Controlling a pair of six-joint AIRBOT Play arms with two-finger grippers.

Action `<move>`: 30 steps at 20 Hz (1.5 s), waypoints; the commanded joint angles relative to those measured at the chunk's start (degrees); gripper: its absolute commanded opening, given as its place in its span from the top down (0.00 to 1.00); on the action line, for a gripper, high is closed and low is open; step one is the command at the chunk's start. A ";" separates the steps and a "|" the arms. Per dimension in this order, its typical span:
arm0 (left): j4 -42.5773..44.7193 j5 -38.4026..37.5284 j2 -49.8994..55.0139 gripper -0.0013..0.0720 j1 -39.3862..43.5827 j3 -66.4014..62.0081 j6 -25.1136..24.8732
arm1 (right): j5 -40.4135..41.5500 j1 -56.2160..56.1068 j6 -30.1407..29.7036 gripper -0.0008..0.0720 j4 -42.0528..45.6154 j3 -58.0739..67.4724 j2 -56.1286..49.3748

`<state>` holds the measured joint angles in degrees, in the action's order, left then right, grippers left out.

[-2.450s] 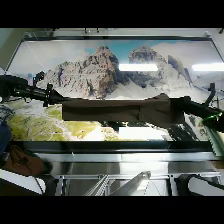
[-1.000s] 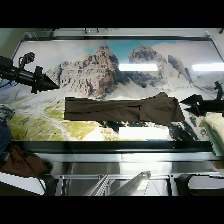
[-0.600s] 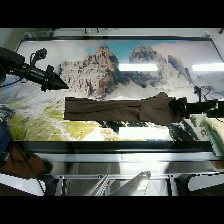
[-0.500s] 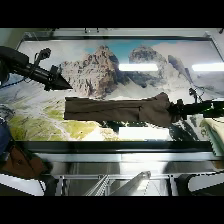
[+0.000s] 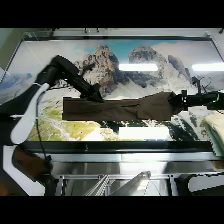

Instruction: Fold the shirts.

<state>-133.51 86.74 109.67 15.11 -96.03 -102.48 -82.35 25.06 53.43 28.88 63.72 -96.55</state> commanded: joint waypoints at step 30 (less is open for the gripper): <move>-14.49 11.56 -17.55 0.96 -12.31 -1.97 -2.16 | 24.81 -43.63 23.65 0.95 1.95 4.00 14.12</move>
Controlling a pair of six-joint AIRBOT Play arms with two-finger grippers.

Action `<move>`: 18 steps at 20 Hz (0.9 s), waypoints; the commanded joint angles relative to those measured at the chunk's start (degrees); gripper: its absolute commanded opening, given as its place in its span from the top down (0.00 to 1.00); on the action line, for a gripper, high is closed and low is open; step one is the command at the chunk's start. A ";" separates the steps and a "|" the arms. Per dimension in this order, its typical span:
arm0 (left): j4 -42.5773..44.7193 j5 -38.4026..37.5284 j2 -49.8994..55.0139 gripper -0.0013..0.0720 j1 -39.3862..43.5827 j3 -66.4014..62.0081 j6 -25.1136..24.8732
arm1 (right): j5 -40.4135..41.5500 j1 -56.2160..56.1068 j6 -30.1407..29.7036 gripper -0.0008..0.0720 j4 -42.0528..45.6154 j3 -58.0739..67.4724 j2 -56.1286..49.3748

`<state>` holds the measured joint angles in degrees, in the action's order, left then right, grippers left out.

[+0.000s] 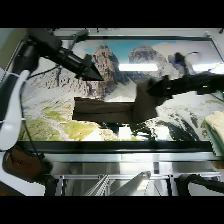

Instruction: Fold the shirts.

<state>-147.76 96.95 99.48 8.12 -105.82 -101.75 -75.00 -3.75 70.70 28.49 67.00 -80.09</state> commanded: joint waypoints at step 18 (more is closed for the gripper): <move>-0.92 -6.82 -21.35 0.96 -9.51 53.18 -17.38 | 4.81 -18.86 14.80 0.48 23.39 29.66 -13.57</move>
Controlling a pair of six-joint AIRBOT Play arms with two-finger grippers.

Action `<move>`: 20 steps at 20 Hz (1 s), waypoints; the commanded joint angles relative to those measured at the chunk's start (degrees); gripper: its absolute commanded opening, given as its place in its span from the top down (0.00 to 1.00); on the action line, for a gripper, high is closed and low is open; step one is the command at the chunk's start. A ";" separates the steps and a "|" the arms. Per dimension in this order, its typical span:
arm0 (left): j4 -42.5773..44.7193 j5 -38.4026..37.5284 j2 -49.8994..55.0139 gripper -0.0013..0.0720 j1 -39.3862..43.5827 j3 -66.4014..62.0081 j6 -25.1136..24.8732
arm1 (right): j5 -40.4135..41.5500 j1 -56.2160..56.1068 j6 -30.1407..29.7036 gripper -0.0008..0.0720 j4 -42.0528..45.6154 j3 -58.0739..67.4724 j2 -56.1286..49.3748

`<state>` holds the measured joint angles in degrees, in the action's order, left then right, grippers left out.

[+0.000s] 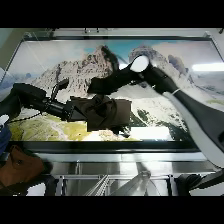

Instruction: Fold the shirts.

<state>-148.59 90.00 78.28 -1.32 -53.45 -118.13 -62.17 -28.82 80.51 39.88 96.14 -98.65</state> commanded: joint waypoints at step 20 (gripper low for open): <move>0.04 0.98 -0.15 0.96 -0.48 -8.31 1.64 | -1.01 26.91 -10.34 0.01 -11.41 -39.58 9.09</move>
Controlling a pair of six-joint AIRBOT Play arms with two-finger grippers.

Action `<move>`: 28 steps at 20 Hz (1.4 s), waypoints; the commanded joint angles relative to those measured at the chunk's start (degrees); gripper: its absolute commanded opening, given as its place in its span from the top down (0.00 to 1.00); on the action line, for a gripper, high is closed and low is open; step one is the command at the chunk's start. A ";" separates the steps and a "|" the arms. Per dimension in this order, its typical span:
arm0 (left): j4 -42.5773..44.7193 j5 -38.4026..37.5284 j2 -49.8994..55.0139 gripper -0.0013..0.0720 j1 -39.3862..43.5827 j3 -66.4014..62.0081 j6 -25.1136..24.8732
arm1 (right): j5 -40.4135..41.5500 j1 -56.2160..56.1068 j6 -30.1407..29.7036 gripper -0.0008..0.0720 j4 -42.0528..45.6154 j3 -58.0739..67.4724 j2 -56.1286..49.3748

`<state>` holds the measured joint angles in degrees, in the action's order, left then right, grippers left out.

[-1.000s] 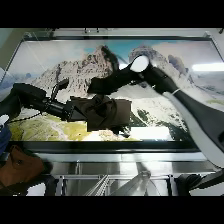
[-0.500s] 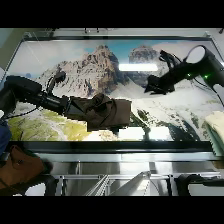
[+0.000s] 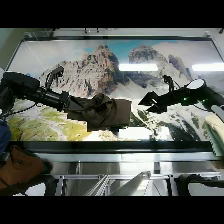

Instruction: Fold the shirts.

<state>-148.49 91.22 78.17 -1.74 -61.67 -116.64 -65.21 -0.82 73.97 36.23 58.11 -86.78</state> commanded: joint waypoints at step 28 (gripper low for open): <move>0.04 0.46 -0.02 0.96 -0.04 -0.07 0.11 | 7.85 -13.07 -15.74 0.69 -31.32 -1.51 -16.02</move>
<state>-148.46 91.42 78.17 -1.74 -61.71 -116.57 -57.32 -13.78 58.33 5.50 56.62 -102.30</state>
